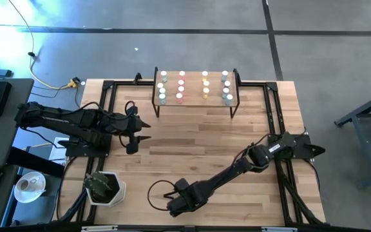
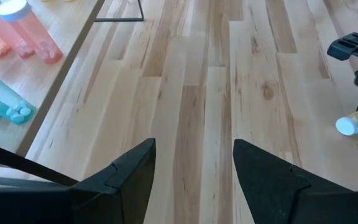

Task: Pick and place medicine bottles onto shelf by color
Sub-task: Put the yellow pill bottle on the shelf

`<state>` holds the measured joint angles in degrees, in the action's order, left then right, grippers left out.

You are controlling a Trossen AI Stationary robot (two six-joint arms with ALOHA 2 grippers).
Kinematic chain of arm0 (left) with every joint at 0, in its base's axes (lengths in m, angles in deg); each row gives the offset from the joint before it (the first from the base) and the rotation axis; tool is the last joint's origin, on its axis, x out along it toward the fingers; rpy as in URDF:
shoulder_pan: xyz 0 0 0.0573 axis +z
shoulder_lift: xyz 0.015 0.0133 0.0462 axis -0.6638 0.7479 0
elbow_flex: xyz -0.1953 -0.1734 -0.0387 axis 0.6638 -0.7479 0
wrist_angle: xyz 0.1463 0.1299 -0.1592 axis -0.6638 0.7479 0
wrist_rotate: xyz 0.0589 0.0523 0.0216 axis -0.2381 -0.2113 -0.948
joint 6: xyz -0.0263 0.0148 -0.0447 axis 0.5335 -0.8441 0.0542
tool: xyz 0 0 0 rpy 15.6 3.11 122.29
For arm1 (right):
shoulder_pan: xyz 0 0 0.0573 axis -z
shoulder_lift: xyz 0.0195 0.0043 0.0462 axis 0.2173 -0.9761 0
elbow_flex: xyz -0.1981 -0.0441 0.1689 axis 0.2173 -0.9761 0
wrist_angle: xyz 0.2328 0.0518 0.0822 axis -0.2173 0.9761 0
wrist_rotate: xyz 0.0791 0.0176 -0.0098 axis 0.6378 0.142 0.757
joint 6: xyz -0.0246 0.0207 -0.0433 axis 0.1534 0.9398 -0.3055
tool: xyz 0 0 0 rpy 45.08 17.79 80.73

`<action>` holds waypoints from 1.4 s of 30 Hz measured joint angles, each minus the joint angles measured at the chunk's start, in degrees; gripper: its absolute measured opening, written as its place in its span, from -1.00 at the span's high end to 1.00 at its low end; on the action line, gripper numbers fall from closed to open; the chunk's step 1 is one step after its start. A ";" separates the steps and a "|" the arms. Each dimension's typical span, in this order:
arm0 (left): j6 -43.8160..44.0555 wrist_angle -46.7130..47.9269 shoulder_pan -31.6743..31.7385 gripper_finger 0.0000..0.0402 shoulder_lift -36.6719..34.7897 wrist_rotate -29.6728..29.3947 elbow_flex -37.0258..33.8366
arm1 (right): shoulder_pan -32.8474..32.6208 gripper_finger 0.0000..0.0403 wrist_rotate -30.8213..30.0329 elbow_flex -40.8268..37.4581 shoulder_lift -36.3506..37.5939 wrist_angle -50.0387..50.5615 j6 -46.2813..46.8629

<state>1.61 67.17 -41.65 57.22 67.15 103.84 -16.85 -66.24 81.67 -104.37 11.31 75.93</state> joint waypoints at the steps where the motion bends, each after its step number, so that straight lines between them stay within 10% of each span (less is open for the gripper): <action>1: 0.00 -0.02 0.00 -0.03 0.00 0.16 0.00 | -0.05 0.69 -0.40 0.38 -0.09 0.28 -0.23; 27: 0.37 -7.26 0.02 -0.20 0.17 8.72 -0.02 | -4.33 0.64 -45.15 6.79 12.04 6.11 -23.87; 42: -6.05 -35.45 -0.90 -0.20 3.13 21.76 0.00 | 0.68 0.64 -48.42 6.79 20.80 -3.81 -59.22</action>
<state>-4.44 31.72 -42.55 60.35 88.91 103.84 -16.17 -114.66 88.46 -83.57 7.50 16.71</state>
